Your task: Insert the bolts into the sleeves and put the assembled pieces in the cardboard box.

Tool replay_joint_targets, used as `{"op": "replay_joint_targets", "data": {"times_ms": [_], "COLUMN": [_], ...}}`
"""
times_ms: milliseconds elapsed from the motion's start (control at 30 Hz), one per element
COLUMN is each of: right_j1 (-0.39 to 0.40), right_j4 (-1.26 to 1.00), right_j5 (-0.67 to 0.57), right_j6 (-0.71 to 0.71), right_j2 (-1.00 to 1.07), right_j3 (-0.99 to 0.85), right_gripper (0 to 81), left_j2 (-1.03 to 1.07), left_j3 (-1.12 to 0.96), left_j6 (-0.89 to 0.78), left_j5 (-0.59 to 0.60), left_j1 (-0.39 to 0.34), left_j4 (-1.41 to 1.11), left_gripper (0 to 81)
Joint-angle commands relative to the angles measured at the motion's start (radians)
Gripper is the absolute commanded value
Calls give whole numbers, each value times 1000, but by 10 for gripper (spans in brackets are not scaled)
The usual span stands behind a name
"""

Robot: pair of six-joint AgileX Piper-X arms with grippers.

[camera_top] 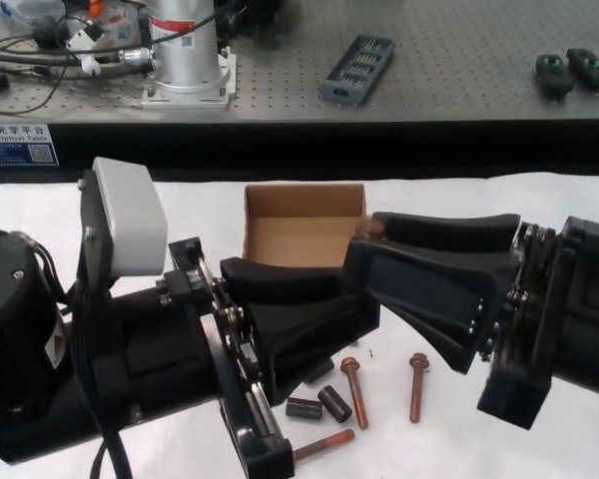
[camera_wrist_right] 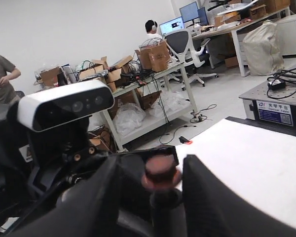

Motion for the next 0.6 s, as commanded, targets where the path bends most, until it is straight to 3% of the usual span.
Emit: {"op": "replay_joint_targets", "data": {"times_ms": [0,200,300,467,567], "right_j1": [1,-8,-27,-53,-60], "right_j4": [22,77,54,122,257], "right_j5": [24,140,230,392,430], "right_j6": [-28,-118,-135,-328,-426], "right_j2": [0,0,-13,-82,-134], "right_j3": [-2,-2,-2,-2,-2], "right_gripper": [324,336,327,230,139], "left_j2": [-10,-10,-10,-10,-8], "left_j3": [-16,-16,-16,-39,-102], "left_j6": [-5,-5,-5,-107,-90], "left_j5": [0,0,-62,-258,-261], "left_j1": [1,1,1,1,1], "left_j4": [-50,-52,-51,58,267], "left_gripper": [150,150,150,150,150]}}
